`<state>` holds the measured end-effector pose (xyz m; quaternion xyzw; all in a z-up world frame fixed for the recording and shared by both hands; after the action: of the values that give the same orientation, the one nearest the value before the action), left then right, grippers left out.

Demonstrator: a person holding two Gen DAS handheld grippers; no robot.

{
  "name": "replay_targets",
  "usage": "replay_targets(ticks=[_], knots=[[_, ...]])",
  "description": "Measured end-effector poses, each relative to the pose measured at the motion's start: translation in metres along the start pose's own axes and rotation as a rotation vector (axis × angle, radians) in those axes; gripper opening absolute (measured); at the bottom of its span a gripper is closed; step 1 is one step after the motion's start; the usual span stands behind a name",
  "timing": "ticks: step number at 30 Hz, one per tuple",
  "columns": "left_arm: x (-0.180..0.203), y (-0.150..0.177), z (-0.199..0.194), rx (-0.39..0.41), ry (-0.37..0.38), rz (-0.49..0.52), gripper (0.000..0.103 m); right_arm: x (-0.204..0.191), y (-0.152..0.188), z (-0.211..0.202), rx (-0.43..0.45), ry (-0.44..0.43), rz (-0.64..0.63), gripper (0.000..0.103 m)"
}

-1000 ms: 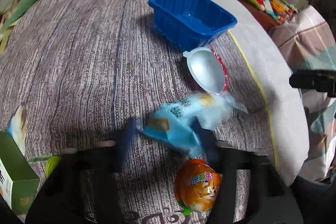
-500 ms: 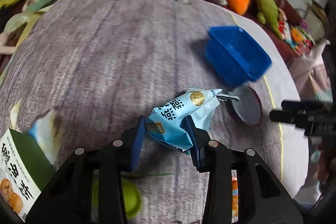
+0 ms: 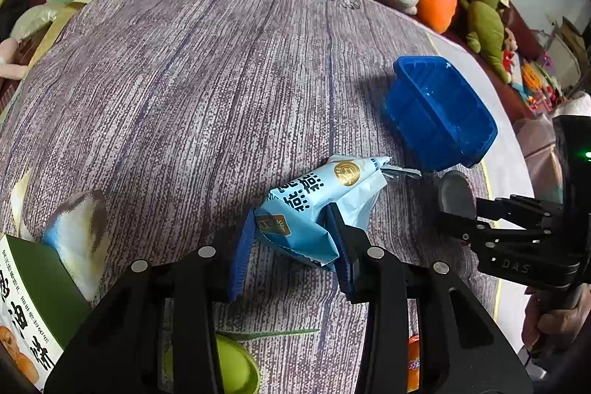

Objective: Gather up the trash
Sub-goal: 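Grasp the light-blue wrapper with the left gripper while the right grasps the white red-rimmed lid, then carry the wrapper and the white lid over the teal wastebasket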

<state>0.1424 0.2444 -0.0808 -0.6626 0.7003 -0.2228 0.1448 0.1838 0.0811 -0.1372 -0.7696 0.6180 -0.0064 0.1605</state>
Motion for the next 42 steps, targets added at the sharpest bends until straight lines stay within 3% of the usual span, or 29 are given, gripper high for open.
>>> replay_targets(ticks=[8,16,30,42], knots=[[0.03,-0.006,-0.001,0.004,0.031,0.047,0.04,0.035,0.002,-0.025,0.044,-0.03,0.06,0.048],[0.09,-0.013,-0.003,0.007,0.07,0.143,0.04,0.094,0.014,-0.059,0.085,-0.031,0.154,0.048],[0.235,-0.028,0.001,-0.009,0.155,0.353,0.04,0.2,0.04,-0.122,0.196,-0.051,0.305,0.048],[0.365,-0.045,0.015,-0.045,0.215,0.548,0.041,0.322,0.074,-0.171,0.305,-0.047,0.499,0.048]])
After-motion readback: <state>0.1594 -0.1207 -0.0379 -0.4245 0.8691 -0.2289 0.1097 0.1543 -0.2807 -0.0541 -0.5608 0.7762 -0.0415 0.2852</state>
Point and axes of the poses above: each gripper's, at about its wrist camera, not at the fingertips, and z roughly the way its jaws point, x to its right, y to its underside, the point moved 4 cm from there along z, roughly the way its jaws point, and after that the axes turned 13 degrees about z, right-handed, at the moved point
